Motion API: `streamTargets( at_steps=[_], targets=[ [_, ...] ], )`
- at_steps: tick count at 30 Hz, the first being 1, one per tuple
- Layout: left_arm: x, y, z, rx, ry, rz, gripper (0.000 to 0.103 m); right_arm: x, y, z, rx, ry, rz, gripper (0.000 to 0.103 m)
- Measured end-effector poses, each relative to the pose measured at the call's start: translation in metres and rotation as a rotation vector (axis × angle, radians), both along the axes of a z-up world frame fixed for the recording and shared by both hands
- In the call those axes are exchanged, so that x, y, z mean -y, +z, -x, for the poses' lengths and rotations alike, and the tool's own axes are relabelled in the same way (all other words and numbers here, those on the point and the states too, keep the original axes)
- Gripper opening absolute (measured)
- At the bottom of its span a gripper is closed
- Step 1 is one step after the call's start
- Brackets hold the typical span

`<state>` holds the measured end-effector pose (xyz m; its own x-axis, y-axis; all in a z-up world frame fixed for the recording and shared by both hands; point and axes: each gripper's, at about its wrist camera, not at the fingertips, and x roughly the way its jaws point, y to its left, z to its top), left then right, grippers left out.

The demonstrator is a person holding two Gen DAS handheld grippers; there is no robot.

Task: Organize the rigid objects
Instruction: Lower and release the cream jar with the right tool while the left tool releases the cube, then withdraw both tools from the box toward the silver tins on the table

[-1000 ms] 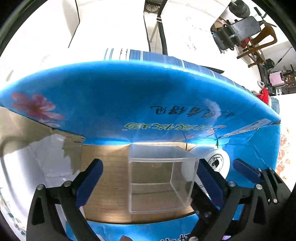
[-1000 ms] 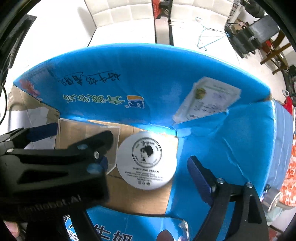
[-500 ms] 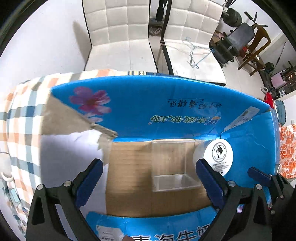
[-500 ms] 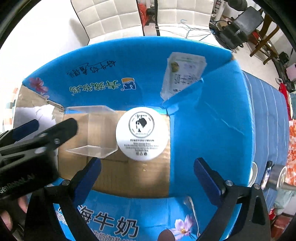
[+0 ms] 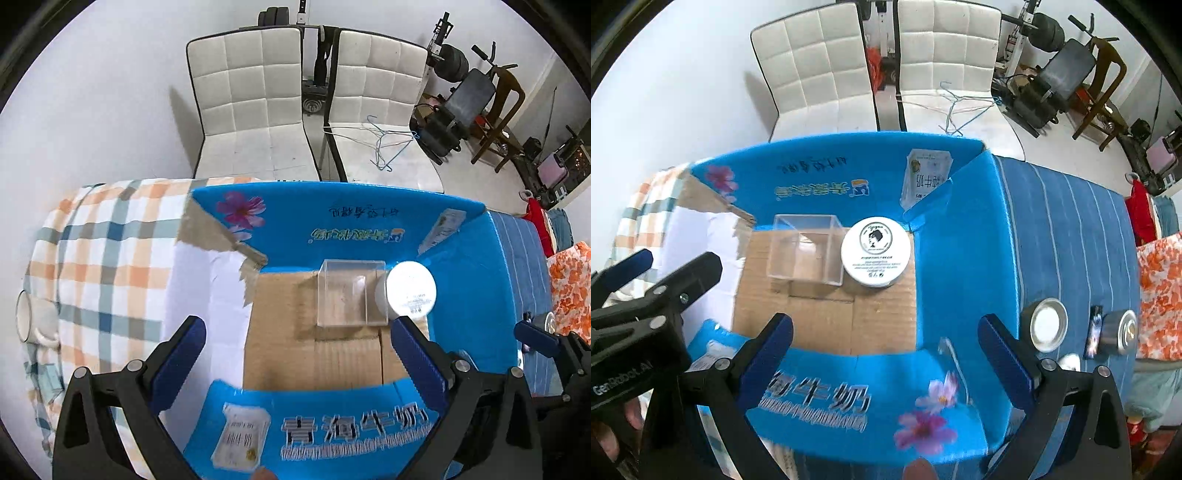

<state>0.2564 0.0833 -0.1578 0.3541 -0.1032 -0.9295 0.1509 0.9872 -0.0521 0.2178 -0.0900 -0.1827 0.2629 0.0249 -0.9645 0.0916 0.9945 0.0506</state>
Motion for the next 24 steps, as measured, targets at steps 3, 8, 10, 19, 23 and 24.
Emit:
streamTargets(
  at_steps=[3, 8, 10, 19, 23, 24],
  targets=[
    [-0.007, 0.014, 0.015, 0.032, 0.014, 0.002, 0.103, 0.001, 0.016, 0.014, 0.022, -0.001, -0.011, 0.102],
    [-0.015, 0.038, 0.043, 0.064, 0.034, 0.005, 0.103, -0.004, 0.044, 0.042, 0.06, 0.0, -0.023, 0.102],
    [-0.018, 0.049, 0.053, 0.08, 0.035, -0.004, 0.103, -0.006, 0.056, 0.053, 0.081, 0.0, -0.025, 0.102],
    [-0.021, 0.09, 0.09, 0.14, 0.031, 0.0, 0.103, -0.015, 0.113, 0.098, 0.16, 0.061, -0.041, 0.102],
    [-0.019, 0.1, 0.105, 0.152, 0.055, -0.005, 0.103, -0.016, 0.127, 0.111, 0.189, 0.094, -0.047, 0.102],
    [-0.017, 0.103, 0.11, 0.161, 0.064, -0.012, 0.103, -0.014, 0.13, 0.114, 0.192, 0.1, -0.05, 0.102]
  ],
)
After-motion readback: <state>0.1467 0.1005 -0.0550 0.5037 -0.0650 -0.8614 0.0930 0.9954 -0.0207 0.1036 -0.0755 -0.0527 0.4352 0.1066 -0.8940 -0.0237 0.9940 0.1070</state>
